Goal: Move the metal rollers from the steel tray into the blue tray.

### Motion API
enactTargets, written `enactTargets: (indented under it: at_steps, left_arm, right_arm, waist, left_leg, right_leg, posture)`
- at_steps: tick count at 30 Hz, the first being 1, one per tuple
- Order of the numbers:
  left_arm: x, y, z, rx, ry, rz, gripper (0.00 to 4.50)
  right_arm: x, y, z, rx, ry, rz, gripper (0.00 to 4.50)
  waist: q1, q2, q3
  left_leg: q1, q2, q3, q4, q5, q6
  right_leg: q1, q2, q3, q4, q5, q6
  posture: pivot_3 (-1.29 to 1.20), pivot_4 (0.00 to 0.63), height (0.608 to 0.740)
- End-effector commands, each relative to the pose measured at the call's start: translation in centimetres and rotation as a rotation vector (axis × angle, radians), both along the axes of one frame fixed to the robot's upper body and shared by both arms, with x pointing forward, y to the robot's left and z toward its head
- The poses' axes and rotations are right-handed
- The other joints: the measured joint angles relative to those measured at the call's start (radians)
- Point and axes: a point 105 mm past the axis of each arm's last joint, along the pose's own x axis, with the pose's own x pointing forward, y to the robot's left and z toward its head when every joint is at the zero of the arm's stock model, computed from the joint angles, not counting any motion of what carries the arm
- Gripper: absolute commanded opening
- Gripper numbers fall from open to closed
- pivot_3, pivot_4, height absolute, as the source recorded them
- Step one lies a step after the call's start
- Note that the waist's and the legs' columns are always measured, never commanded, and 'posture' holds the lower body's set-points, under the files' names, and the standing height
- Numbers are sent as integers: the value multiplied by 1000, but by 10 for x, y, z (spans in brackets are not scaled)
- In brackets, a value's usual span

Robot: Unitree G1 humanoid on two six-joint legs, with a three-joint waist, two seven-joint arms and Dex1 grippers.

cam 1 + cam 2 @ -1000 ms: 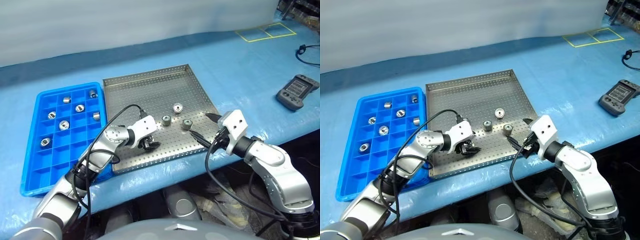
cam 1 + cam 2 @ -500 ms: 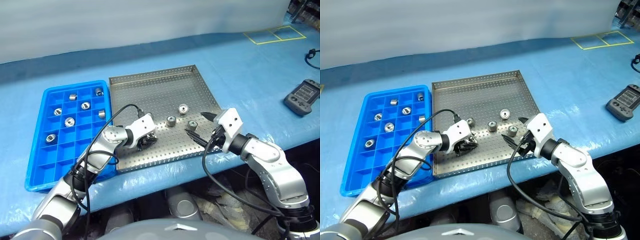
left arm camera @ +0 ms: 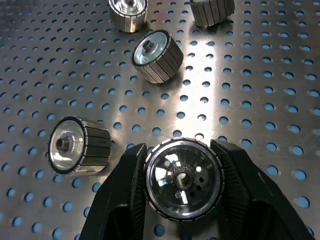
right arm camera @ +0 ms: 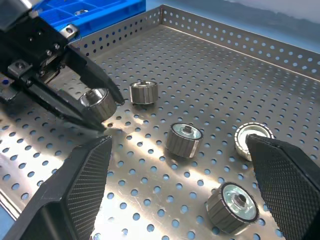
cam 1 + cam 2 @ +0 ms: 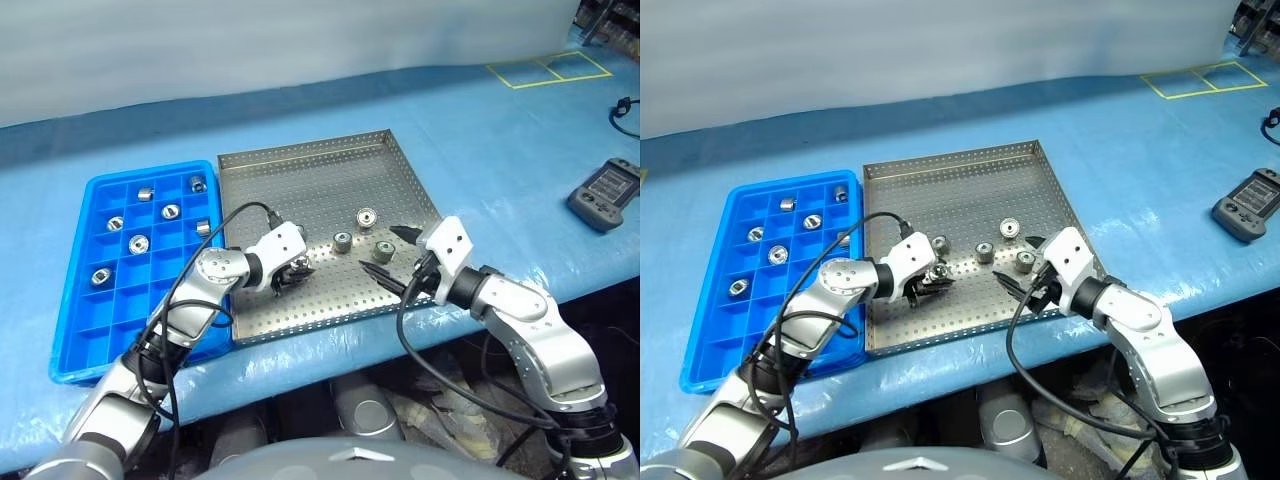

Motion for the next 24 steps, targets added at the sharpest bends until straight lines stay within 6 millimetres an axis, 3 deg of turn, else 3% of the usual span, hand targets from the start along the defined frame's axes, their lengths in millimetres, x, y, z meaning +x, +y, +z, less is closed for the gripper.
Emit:
enactTargets:
  at_steps: [1,6,12,20,24]
  left_arm:
    - [4,24,35,-55,-106,96,1697]
    - [-4,84,52,8,-185,343,1697]
    - [-31,133,61,56,-213,592,1697]
    - [-74,158,57,120,-182,773,1697]
    - [-91,168,49,126,-151,874,1697]
  right_arm:
    - [3,12,7,22,-31,63,4500]
    - [10,27,5,23,-24,141,4500]
    - [18,45,3,9,-16,254,4500]
    - [26,69,4,5,-21,379,4500]
    - [28,78,5,14,-22,424,4500]
  waist:
    - [5,0,1]
    - [25,0,2]
    - [115,-2,6]
    - [261,-2,6]
    - [305,-2,6]
  left_leg:
    - [0,0,0,0,0,0]
    - [1,1,0,0,0,-1]
    - [-1,1,-1,0,0,-1]
    - [-9,1,-4,-1,-1,-5]
    - [-9,1,-7,-1,-1,-6]
  right_leg:
    - [0,0,0,0,0,0]
    - [-1,1,1,2,0,-1]
    - [-4,0,-1,1,0,-2]
    - [-12,0,-5,3,2,-11]
    - [-11,-1,-8,2,1,-12]
  posture:
    - [-293,150,740]
    - [-208,150,740]
    - [-98,150,740]
    - [32,150,740]
    - [91,150,740]
